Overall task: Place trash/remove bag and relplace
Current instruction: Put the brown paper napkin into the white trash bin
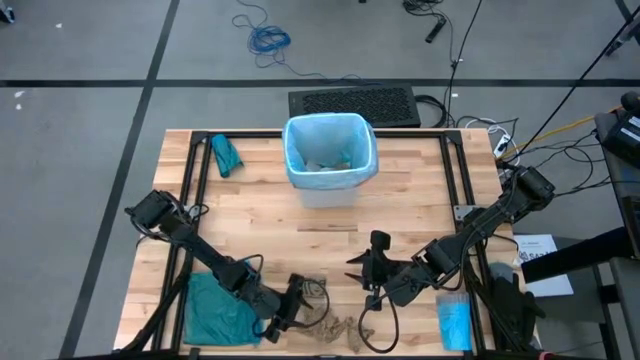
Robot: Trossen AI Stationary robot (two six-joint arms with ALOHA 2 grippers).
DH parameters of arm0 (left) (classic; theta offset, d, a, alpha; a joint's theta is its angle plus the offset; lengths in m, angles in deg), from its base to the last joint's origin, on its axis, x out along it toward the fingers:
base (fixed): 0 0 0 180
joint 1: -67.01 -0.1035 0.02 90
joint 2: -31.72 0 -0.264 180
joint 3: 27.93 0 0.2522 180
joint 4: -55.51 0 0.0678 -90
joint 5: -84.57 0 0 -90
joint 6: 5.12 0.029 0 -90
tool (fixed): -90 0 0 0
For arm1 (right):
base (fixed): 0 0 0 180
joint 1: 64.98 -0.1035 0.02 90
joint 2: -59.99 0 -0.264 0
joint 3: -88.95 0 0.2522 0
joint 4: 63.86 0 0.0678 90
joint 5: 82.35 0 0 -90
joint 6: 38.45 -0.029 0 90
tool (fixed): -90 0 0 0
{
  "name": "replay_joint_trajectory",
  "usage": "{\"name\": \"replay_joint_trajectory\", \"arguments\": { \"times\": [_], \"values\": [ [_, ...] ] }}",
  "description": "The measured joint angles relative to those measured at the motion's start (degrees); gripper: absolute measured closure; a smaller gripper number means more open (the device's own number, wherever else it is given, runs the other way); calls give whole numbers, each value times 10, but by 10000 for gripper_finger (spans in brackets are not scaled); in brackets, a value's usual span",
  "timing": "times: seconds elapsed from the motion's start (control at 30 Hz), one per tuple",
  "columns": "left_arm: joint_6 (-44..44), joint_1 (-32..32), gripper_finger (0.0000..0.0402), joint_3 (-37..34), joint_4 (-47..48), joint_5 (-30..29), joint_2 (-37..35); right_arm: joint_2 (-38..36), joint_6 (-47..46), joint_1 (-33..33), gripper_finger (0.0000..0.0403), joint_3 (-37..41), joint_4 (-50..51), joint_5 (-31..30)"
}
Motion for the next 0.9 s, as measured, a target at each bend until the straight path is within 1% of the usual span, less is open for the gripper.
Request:
{"name": "replay_joint_trajectory", "arguments": {
  "times": [0.13, 0.37, 0.5, 0.6, 0.63, 0.7, 0.77, 0.83, 0.87, 0.9],
  "values": [
    [17, 5, 183, 0, -5, 0, 11, 0, 0, 0, 282, 0, 0, 0],
    [42, 14, 183, 3, -19, -4, 59, 0, 0, 6, 282, 0, 0, 0],
    [93, 13, 183, 26, -25, -53, 88, 0, 0, 11, 282, 0, 0, 1],
    [123, 14, 191, 45, -23, -104, 102, 0, 0, 13, 282, 0, 0, 0],
    [130, 14, 201, 50, -23, -116, 103, 0, 0, 14, 282, 0, 0, 0],
    [135, 11, 235, 54, -21, -129, 104, 0, -4, 14, 282, 0, 0, 1],
    [128, 8, 289, 55, -23, -144, 103, 0, -5, 14, 282, 0, 0, 1],
    [108, 5, 357, 55, -22, -152, 103, 0, -6, 14, 282, 0, 0, 1],
    [92, 3, 378, 55, -22, -153, 103, 0, -6, 15, 282, 0, -1, 1],
    [73, 0, 388, 55, -22, -154, 103, 0, -6, 15, 282, 0, -1, 1]
  ]
}}
